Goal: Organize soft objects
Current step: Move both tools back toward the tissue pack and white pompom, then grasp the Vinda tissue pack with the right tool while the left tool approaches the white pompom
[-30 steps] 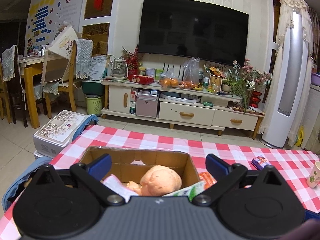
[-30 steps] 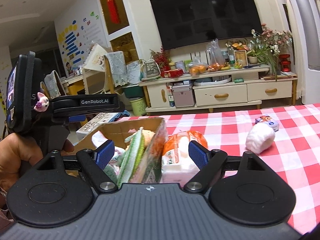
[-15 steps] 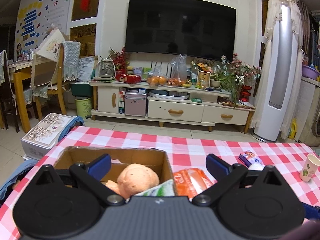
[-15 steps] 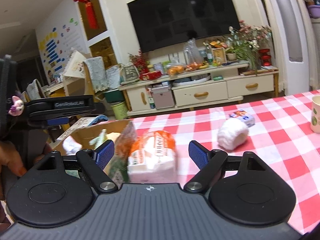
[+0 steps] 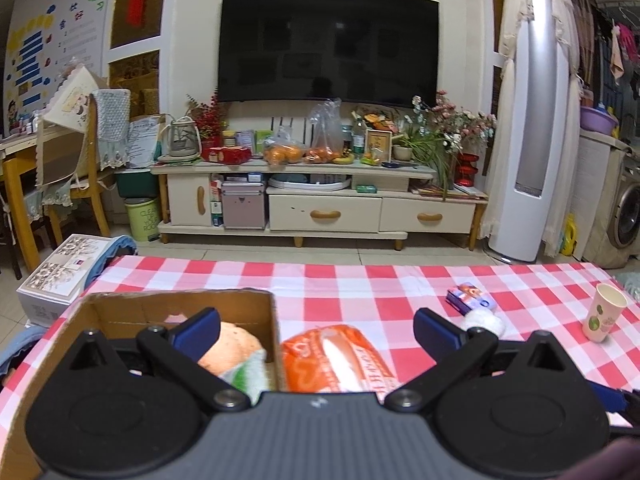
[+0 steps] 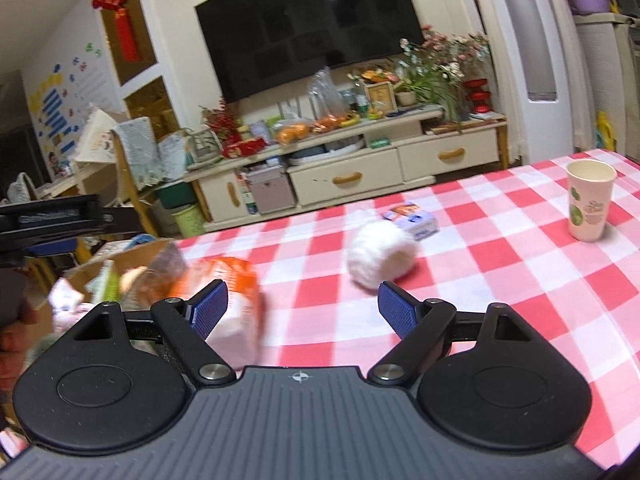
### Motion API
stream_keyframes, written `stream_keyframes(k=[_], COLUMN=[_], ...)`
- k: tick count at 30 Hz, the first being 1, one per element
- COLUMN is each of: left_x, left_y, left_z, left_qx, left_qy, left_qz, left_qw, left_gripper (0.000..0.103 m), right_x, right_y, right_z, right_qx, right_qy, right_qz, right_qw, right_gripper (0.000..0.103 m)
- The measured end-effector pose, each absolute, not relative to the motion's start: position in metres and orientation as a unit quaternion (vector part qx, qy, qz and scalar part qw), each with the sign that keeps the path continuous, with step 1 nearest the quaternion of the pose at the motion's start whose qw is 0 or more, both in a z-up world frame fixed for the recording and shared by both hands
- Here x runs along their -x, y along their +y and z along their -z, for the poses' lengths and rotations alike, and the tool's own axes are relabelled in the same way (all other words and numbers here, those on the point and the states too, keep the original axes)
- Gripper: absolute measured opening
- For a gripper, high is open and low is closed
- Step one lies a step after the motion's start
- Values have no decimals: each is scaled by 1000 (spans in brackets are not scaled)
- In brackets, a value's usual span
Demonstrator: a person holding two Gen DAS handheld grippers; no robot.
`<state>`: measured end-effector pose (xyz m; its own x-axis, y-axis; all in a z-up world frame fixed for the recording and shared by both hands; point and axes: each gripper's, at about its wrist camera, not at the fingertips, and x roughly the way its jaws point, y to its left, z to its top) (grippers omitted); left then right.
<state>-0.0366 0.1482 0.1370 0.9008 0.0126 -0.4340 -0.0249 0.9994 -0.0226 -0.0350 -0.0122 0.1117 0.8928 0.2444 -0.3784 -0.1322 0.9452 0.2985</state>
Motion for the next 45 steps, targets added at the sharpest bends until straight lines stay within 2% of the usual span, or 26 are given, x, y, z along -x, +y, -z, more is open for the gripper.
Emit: stream_keyframes(k=[20,30,38,45], left_x=[21,17,14,13], left_y=[81,51,42,35], left_z=[-111,-89,-77,-72], left_qx=[-45,-73,-83,-89], left_qy=[247,277,301,315], left_qz=[45,75,88,99], left_qw=[967,955,946,940], left_gripper=[102,102,102,102], right_x=[-29,-98,-166,-191], right_y=[-70,-63,-46,-37], right_z=[-85,-90,-75,-65], right_qx=[-186,-139,-103,-67], right_qy=[232,225,272,304], right_qz=[-27,-68,-110,-128], right_qw=[954,962,950,942], right_gripper=[103,103,103,103])
